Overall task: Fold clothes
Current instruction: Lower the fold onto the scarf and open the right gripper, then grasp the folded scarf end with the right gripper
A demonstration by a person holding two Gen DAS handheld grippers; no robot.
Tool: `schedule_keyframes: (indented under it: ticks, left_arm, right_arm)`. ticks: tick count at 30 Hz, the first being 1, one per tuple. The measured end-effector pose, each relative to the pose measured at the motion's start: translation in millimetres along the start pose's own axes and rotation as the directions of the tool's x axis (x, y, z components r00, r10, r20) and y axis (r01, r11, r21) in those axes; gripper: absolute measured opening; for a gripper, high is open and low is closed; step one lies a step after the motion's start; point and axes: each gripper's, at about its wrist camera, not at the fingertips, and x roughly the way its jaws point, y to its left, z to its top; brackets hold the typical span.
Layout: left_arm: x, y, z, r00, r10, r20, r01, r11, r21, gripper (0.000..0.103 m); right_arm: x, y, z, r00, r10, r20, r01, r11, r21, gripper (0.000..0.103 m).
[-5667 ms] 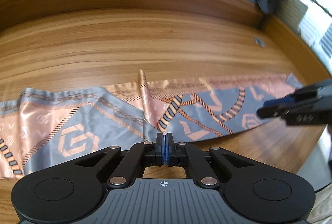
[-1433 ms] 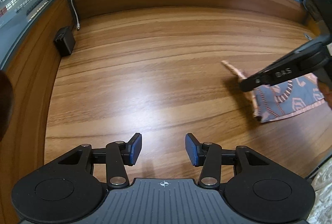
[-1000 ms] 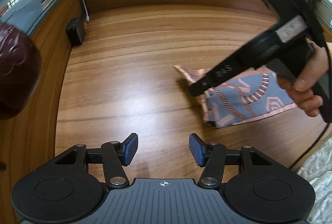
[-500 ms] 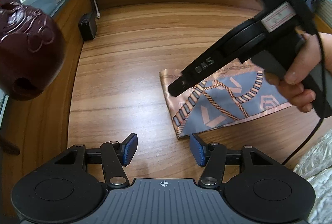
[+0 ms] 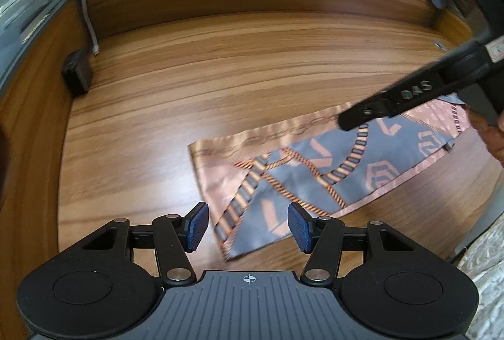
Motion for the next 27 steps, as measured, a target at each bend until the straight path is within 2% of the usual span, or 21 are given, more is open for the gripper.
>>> schedule_keyframes:
  ticks: [12, 19, 27]
  left_arm:
    - [25.4, -59.7, 34.2, 0.999, -0.044, -0.008, 0.044, 0.997, 0.063, 0.059]
    - [37.0, -105.9, 56.4, 0.999, -0.034, 0.001, 0.034, 0.998, 0.047, 0.059]
    - [44.0, -148.1, 64.2, 1.0, -0.024, 0.003, 0.024, 1.0, 0.019, 0.059]
  right_arm:
    - [-58.2, -95.4, -45.7, 0.986, -0.162, 0.027, 0.158, 0.98, 0.124, 0.029]
    - [-92.0, -172.9, -72.6, 0.958, -0.285, 0.025, 0.277, 0.946, 0.169, 0.029]
    - [-123.1, -262.3, -93.6, 0.924, -0.383, 0.0, 0.374, 0.902, 0.214, 0.029]
